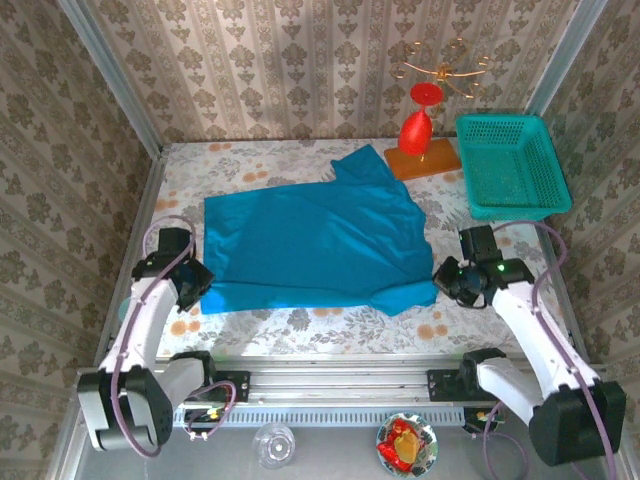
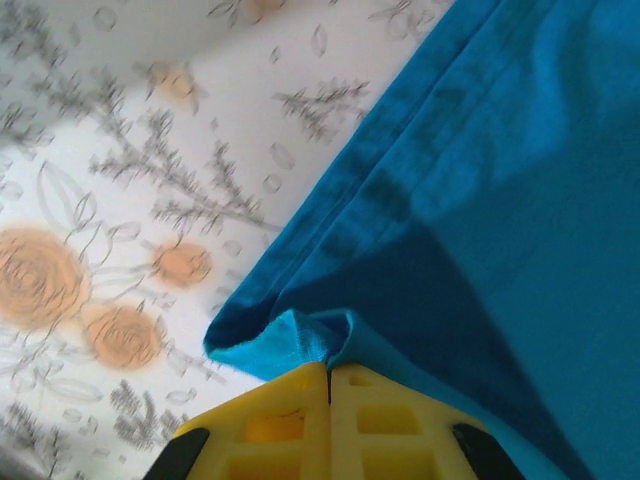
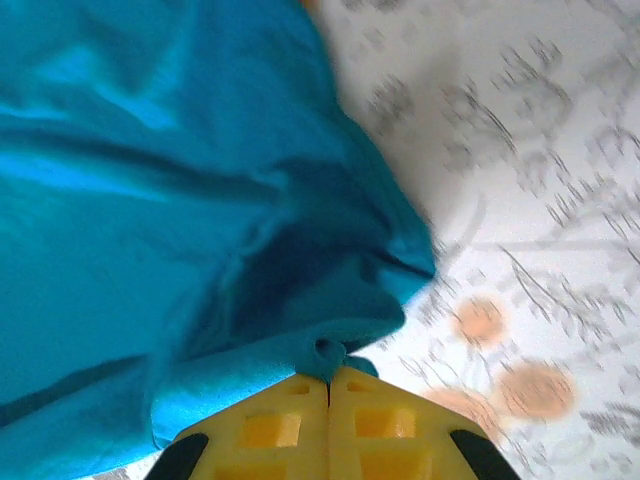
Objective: Fold the inside-out t-shirt
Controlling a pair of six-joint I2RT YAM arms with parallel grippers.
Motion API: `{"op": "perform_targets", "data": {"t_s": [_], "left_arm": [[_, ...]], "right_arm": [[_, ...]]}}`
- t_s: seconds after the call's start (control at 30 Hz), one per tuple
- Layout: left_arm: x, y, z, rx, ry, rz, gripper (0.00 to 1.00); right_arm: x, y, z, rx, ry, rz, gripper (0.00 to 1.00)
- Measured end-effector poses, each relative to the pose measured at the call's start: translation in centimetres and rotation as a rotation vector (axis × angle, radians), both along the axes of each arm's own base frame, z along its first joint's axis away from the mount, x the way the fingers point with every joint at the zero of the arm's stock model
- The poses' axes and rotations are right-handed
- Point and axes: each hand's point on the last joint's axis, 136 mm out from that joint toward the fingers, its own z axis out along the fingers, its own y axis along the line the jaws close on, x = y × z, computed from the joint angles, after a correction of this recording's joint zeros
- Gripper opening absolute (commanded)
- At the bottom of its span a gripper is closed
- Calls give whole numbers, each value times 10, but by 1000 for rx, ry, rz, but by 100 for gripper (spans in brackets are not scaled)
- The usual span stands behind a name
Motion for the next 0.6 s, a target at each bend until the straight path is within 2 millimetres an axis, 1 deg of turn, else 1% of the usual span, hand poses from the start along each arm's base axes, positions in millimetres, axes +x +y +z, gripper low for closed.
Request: {"op": "perform_targets", "data": {"t_s": [0.13, 0.2, 0.27, 0.4, 0.43, 0.47, 0.5, 0.53, 0.57, 0.6], "left_arm": [[22, 7, -3, 10, 6, -19, 0], [31, 11, -8, 12, 15, -21, 0], [37, 16, -15, 10, 30, -22, 0], [41, 19, -30, -2, 70, -36, 1], [42, 19, -33, -3, 80, -42, 3], [44, 19, -36, -7, 86, -45, 8], [44, 20, -37, -7, 91, -48, 13], [45, 21, -39, -6, 92, -52, 18], [46, 21, -39, -7, 93, -55, 21], [46, 23, -39, -5, 91, -56, 24]], "right_arm": [[40, 3, 10, -16, -44, 29, 0], [57, 4, 12, -23, -53, 43, 0], [74, 6, 11, -28, -58, 55, 0], [98, 8, 5, -38, -46, 74, 0], [104, 8, 2, -40, -36, 78, 0], [110, 9, 0, -39, -31, 84, 1], [114, 10, -2, -39, -28, 90, 7], [119, 11, -4, -41, -25, 97, 17], [123, 12, -4, -41, -23, 102, 26], [127, 12, -2, -42, -26, 102, 30]]}}
